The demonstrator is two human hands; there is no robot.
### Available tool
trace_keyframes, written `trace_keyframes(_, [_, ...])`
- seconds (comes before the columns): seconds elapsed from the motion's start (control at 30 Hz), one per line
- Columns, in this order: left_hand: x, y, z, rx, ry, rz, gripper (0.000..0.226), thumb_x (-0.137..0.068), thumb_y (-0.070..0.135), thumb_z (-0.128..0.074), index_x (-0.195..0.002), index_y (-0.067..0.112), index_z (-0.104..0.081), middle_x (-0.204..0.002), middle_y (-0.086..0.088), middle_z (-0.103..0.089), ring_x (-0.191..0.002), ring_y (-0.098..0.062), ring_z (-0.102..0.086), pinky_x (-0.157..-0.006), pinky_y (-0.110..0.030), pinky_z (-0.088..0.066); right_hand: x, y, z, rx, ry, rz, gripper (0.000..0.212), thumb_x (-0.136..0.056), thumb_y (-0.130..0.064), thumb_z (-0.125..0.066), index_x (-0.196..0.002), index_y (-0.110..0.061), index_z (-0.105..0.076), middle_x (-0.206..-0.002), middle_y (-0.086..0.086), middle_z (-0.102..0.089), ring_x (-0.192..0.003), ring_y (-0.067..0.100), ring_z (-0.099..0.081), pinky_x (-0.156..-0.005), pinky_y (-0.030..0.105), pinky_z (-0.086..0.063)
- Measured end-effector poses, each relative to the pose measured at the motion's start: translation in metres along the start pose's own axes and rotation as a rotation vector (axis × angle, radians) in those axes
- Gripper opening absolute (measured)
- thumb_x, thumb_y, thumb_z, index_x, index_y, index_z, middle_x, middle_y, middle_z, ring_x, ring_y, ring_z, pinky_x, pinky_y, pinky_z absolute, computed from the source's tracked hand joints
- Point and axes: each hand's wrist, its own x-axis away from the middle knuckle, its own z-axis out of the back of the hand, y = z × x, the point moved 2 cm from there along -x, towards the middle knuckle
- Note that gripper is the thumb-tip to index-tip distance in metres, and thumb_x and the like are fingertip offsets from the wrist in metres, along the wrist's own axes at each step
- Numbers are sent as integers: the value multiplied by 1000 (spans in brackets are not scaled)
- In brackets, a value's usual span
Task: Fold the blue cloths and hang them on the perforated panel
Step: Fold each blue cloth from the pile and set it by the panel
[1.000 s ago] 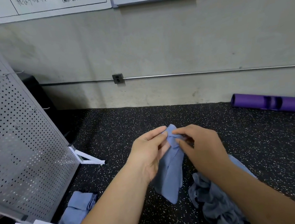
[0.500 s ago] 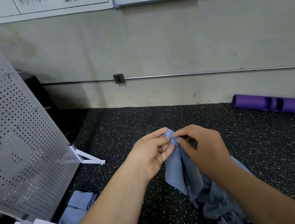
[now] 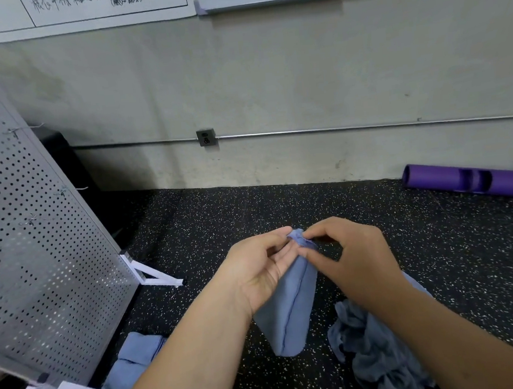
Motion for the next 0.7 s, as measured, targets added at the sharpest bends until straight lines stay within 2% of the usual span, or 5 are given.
trace_keyframes(0.13, [2, 0, -1, -213, 5, -94, 23, -100, -16, -55, -119, -11, -68, -107, -29, -74, -85, -27, -74, -84, -34, -66, -2, 7, 4, -63, 36, -92, 14, -93, -18, -82, -100, -30, -79, -99, -23, -72, -94, 0, -70, -81, 10, -52])
trace_keyframes(0.23, [-3, -3, 7, -860, 107, -424, 20, -96, 13, -75, -114, 19, -74, -103, -5, -73, -83, -15, -68, -90, -41, -62, -4, 9, 8, -156, 20, -158, 17, -95, -16, -79, -98, -33, -79, -100, -22, -74, -95, 1, -71, -81, 10, -53])
trace_keyframes(0.33, [-1, -2, 5, -1317, 72, -747, 25, -92, 35, -80, -115, 39, -71, -120, 17, -63, -114, -1, -61, -104, -27, -49, -6, 9, 10, -310, -24, -209, 22, -97, -7, -75, -101, -29, -79, -95, -19, -79, -94, 2, -74, -84, 14, -55])
trace_keyframes(0.47, [2, -4, -3, -1261, -144, -762, 23, -100, 26, -73, -122, 32, -75, -111, 18, -75, -112, -5, -68, -104, -36, -53, -9, 9, 18, -392, -54, -204, 24, -97, -1, -74, -103, -23, -80, -95, -12, -81, -95, 6, -76, -87, 20, -58])
trace_keyframes(0.7, [6, -4, -7, -1142, -93, -779, 11, -98, 21, -77, -103, 29, -81, -86, 11, -77, -86, -12, -73, -86, -33, -58, -11, 16, 30, -195, -45, -179, 20, -94, -13, -80, -98, -33, -79, -92, -19, -77, -87, 5, -72, -77, 13, -53])
